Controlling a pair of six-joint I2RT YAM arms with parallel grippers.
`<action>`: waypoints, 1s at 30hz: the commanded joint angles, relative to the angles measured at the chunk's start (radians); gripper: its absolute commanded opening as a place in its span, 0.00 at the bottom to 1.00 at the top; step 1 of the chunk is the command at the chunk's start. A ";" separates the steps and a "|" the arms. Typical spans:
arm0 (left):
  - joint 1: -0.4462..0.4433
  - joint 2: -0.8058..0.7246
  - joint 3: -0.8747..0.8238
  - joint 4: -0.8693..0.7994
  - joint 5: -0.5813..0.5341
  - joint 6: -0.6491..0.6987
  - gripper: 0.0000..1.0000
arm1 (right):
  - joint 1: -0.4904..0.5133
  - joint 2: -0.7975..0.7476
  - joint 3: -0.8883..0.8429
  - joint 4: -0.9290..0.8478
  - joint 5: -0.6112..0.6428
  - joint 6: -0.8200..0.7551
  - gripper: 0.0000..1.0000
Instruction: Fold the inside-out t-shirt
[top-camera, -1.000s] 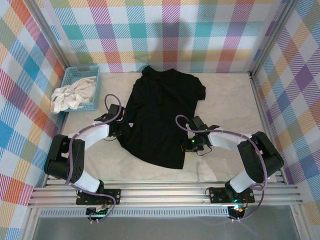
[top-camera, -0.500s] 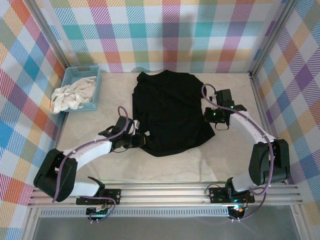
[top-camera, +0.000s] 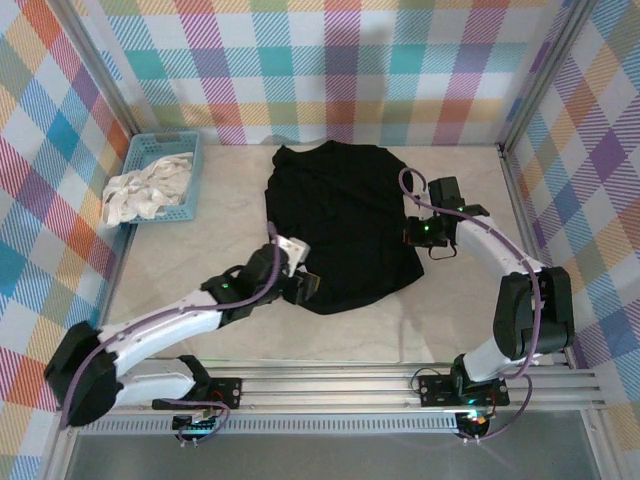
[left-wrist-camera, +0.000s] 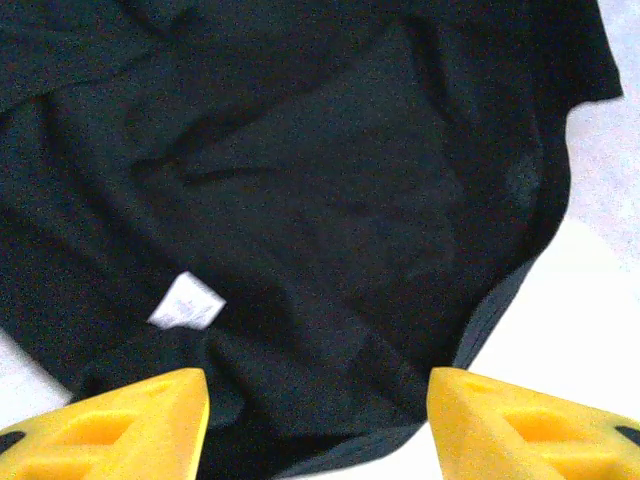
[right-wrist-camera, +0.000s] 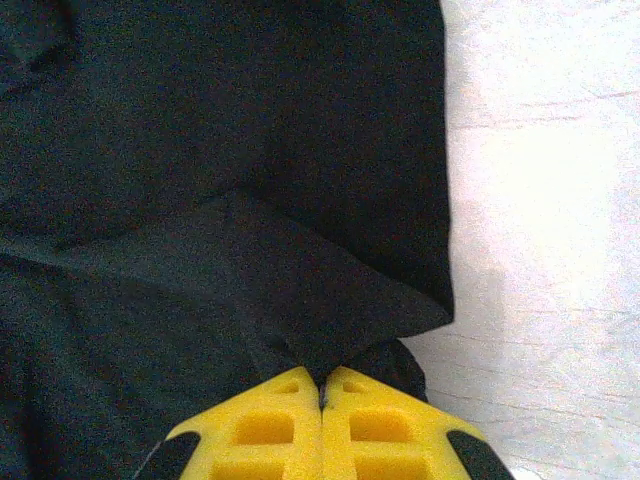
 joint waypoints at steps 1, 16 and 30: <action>0.000 0.124 0.104 0.040 -0.151 0.055 0.60 | -0.008 0.027 0.024 -0.049 0.118 -0.030 0.08; 0.257 0.958 0.996 -0.247 -0.045 -0.006 0.68 | -0.008 0.006 -0.018 0.007 0.061 -0.031 0.07; 0.385 1.027 1.244 -0.432 -0.027 0.002 0.03 | -0.006 -0.015 -0.026 0.005 0.061 -0.039 0.05</action>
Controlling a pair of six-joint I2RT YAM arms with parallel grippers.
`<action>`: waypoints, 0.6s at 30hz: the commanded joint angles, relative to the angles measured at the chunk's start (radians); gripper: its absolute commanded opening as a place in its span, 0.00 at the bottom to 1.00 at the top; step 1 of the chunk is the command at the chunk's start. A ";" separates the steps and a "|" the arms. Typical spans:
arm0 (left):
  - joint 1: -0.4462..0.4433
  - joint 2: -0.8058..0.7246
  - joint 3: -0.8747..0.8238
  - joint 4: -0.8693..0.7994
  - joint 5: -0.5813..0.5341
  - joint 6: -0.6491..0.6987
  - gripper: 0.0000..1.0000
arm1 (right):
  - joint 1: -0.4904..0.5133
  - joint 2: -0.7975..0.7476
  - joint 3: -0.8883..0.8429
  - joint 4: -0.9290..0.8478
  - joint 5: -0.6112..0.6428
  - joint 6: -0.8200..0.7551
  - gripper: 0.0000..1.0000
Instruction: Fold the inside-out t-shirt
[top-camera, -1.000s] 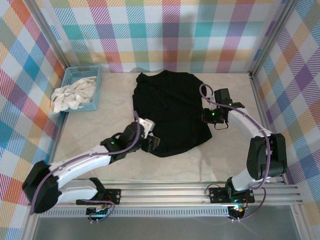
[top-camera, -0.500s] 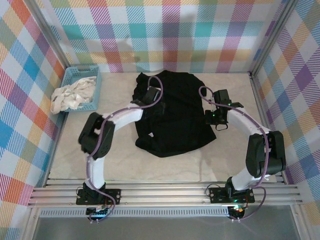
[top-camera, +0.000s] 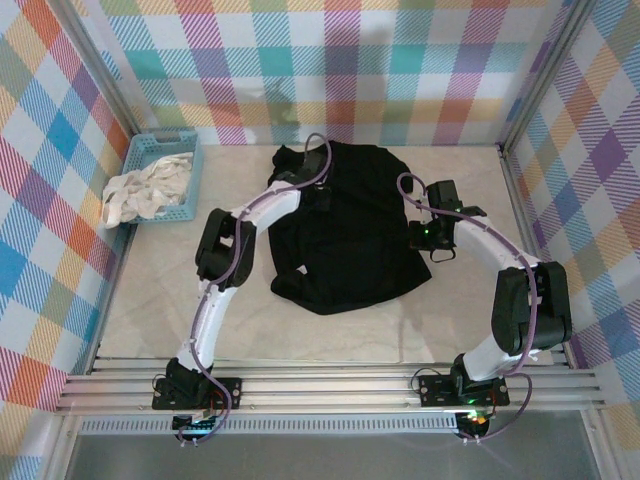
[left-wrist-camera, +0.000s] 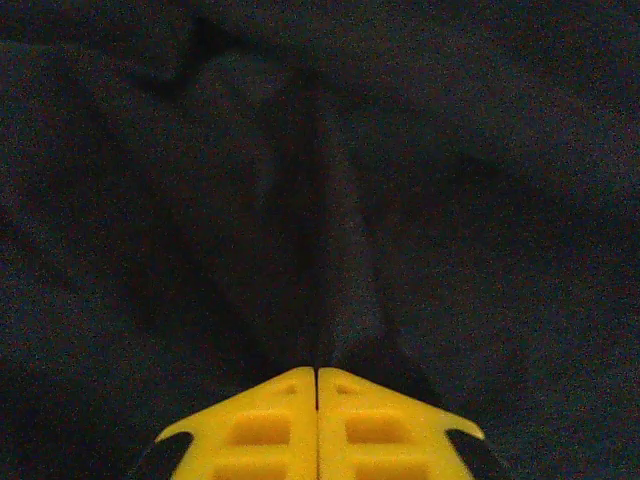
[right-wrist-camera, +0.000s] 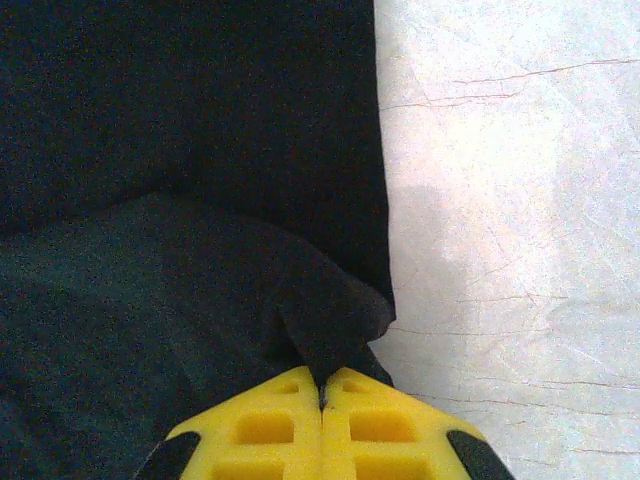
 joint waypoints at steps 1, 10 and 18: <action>0.066 -0.152 -0.042 -0.035 0.005 0.022 0.00 | -0.004 -0.038 -0.006 -0.002 -0.004 -0.024 0.05; 0.302 -0.317 -0.190 -0.011 -0.086 0.048 0.00 | -0.005 -0.082 -0.021 -0.007 0.035 -0.022 0.04; 0.366 -0.215 -0.040 -0.138 -0.367 0.121 0.47 | -0.005 -0.088 -0.033 -0.012 0.027 -0.013 0.03</action>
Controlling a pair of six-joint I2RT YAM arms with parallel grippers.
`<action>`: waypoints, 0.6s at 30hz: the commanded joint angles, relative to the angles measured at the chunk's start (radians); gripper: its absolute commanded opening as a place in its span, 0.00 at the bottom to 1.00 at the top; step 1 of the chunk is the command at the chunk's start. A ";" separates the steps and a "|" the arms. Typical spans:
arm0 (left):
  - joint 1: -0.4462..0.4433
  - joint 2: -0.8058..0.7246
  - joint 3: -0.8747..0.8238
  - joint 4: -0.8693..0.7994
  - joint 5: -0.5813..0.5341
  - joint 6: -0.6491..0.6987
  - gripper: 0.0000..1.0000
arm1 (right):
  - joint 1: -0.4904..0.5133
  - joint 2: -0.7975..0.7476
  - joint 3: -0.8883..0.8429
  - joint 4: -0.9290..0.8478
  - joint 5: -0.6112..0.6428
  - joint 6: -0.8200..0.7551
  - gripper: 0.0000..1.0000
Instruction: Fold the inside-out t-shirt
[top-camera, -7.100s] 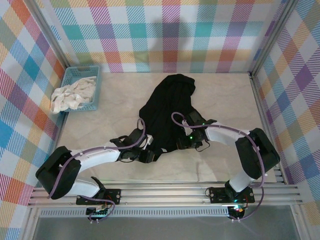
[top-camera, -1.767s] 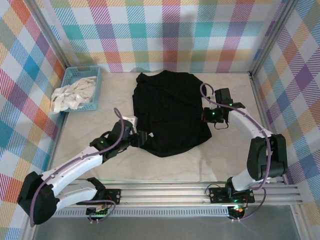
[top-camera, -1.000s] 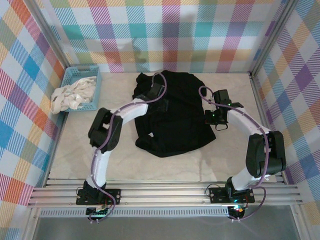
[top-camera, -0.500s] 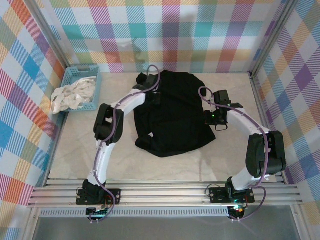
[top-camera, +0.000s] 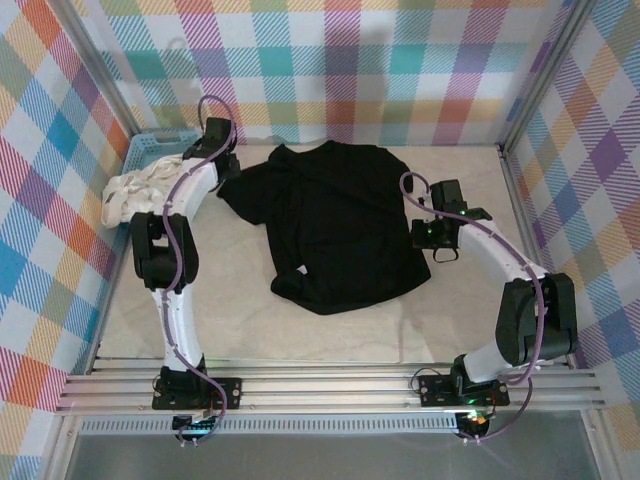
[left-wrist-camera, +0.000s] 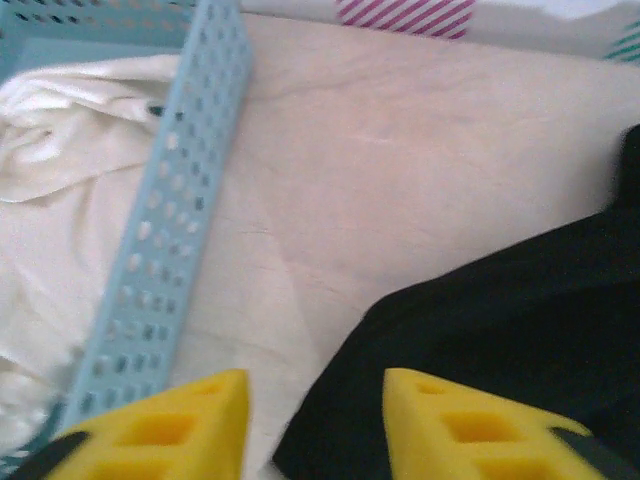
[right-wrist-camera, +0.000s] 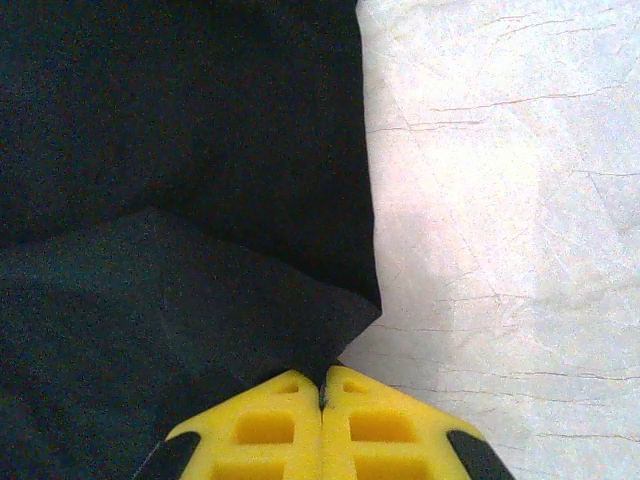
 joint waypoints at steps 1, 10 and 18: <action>-0.008 0.016 0.045 -0.088 -0.148 0.042 0.51 | -0.005 -0.025 -0.024 -0.010 -0.006 0.004 0.03; -0.275 -0.416 -0.604 0.393 0.424 0.080 0.55 | -0.023 -0.021 -0.027 0.003 -0.048 0.023 0.04; -0.710 -0.421 -0.779 0.472 0.589 0.447 0.55 | -0.105 -0.009 -0.008 0.047 -0.240 0.066 0.04</action>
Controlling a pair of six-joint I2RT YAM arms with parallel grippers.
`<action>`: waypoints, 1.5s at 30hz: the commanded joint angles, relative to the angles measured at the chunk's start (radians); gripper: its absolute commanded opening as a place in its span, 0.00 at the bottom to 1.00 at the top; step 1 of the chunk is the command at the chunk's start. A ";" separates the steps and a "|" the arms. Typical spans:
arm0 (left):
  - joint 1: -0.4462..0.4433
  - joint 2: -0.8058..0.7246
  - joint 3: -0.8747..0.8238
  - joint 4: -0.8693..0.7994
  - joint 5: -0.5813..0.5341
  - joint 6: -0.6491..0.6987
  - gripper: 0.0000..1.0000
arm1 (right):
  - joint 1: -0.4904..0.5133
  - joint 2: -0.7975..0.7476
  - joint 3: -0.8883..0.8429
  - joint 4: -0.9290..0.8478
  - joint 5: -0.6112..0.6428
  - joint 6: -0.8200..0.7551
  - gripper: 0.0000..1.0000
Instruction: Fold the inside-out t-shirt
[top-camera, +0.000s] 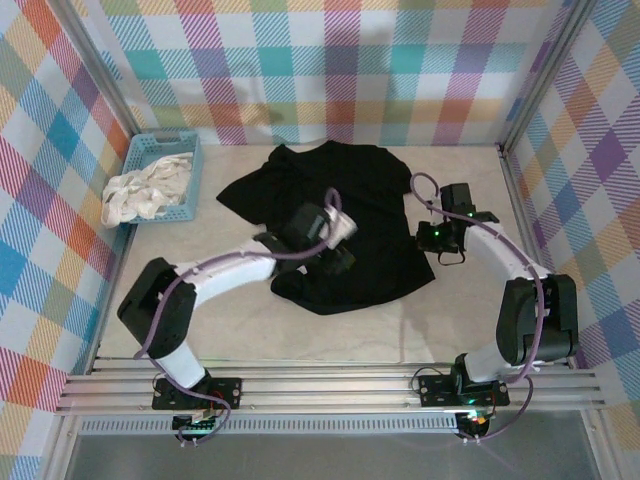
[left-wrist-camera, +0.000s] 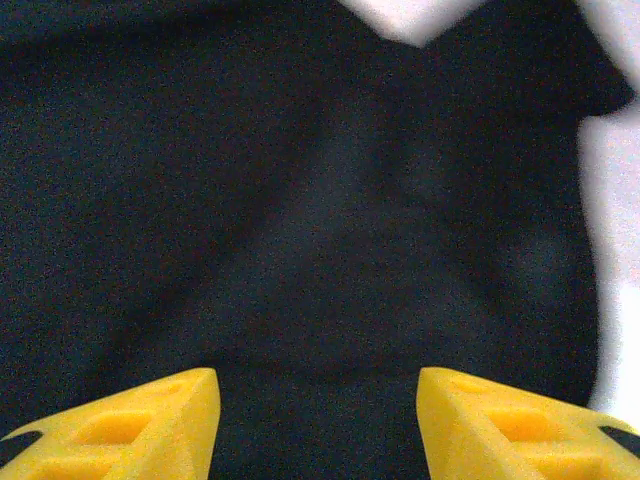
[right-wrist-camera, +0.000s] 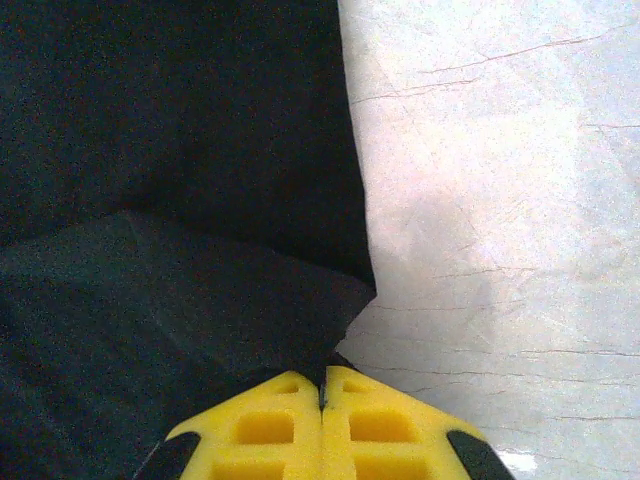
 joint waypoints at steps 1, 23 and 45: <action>-0.046 0.071 0.029 -0.017 0.071 0.189 0.55 | -0.035 -0.013 0.025 0.036 -0.146 0.041 0.04; -0.074 0.341 0.241 -0.241 -0.011 0.260 0.09 | -0.071 -0.033 0.007 0.043 -0.152 0.038 0.05; -0.017 0.260 0.206 -0.279 0.051 0.246 0.32 | -0.071 -0.010 0.001 0.048 -0.108 0.039 0.31</action>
